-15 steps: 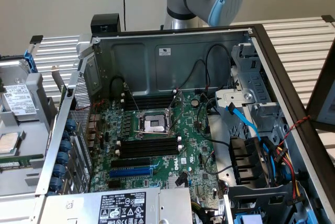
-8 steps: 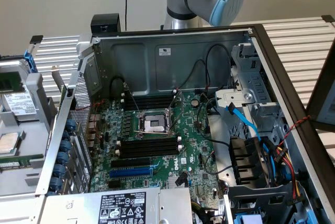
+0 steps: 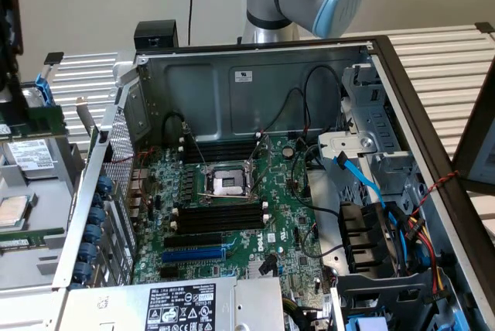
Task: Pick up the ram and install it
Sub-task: 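Pick up the ram and move it above insertion slot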
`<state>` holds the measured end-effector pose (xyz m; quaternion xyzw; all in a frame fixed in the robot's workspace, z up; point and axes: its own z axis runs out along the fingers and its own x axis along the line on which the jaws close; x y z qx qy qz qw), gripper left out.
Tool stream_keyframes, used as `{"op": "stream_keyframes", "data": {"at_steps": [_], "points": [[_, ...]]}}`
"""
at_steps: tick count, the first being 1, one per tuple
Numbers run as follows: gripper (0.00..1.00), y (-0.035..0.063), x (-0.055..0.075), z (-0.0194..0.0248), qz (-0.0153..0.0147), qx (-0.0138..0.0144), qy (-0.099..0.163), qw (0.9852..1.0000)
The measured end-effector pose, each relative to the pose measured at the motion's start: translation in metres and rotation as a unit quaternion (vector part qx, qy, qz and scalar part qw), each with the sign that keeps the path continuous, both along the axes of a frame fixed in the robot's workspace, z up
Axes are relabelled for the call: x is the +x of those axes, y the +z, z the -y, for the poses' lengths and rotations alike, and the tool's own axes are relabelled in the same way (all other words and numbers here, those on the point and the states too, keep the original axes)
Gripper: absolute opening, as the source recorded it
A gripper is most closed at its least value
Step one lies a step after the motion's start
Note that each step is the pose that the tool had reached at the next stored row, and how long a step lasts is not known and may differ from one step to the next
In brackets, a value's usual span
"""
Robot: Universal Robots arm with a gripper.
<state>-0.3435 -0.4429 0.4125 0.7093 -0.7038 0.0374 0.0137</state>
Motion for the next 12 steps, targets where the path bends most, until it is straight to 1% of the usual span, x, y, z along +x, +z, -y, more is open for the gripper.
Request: {"op": "stream_keyframes", "data": {"at_steps": [12], "points": [[0.13, 0.0, 0.055, 0.006, 0.0, 0.0, 0.0, 1.0]]}}
